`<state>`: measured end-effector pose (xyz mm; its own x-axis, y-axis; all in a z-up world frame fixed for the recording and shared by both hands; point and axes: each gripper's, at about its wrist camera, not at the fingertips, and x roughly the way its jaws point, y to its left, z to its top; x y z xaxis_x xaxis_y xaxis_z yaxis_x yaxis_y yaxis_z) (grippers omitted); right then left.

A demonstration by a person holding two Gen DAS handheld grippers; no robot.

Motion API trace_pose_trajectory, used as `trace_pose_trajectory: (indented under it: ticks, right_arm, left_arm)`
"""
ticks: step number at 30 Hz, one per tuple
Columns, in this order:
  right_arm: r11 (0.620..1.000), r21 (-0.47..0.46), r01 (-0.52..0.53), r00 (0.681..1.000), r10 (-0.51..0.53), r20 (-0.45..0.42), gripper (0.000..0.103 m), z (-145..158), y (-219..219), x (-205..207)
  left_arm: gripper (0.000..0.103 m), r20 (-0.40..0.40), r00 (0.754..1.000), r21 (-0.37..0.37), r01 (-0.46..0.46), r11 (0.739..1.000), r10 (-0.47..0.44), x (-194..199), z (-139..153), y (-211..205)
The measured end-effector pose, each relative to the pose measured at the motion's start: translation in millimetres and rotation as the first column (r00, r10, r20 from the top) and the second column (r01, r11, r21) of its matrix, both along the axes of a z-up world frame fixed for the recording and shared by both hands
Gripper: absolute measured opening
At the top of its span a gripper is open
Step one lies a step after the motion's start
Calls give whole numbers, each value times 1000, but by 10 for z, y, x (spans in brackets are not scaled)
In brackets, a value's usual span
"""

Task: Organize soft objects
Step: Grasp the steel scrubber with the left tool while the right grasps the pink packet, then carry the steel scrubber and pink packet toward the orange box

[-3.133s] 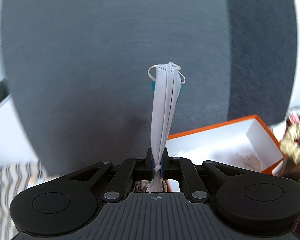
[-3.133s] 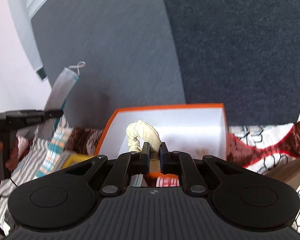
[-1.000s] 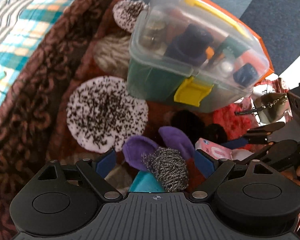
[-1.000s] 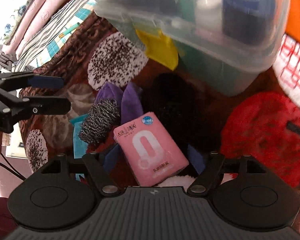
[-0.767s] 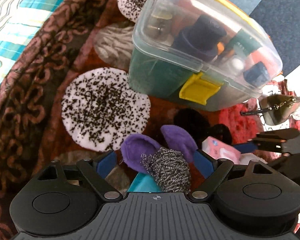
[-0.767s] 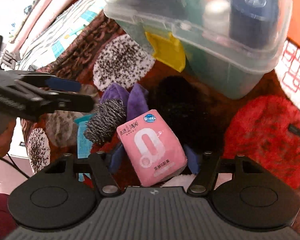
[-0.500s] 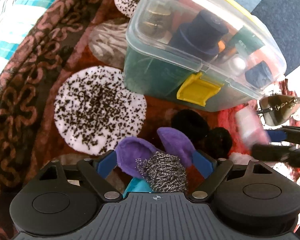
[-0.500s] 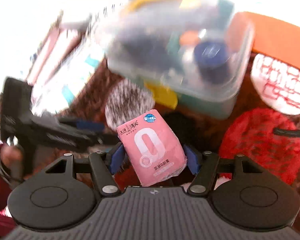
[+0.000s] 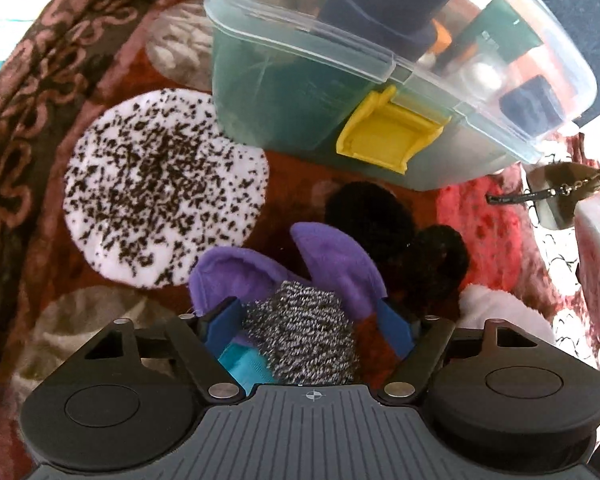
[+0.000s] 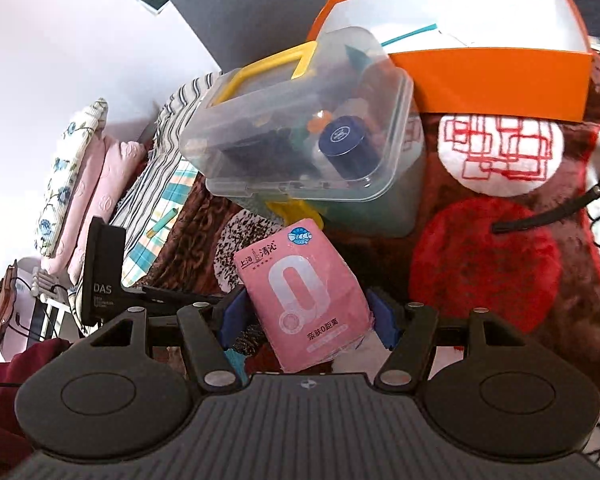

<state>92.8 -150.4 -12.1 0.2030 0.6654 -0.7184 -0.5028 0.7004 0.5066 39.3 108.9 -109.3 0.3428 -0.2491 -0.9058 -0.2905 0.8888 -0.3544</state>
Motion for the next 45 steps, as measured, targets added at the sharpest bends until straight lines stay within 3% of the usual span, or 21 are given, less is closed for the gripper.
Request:
trace_pose_trajectory:
  ticks: [7,13,20,35,45]
  right_arm:
    - [1000,-1,13,1000,-13,4,69,27,-12,-53]
    - [1000,-12,9,1000,-8,22,69,73,0,-150]
    - [998,-11,58,998,-58,36,69,129,-139,-212]
    - [996,10,92,995,-92,43,69,195,-166,-287]
    - [984,20,179,983,-179,32,68,182,-399,-277]
  left_arm:
    - [103,20,1000,10,-5,1000,5,-118,31,21]
    - [103,22,998,85,57,995,-59,-70,1,-173]
    - [103,51,998,119,21,993,-27,-183,76,-116]
    - [103,179,979,163,-124,979,94,-539,606,392]
    - [103,298,954,185,-27,982,-30,-402,1057,85]
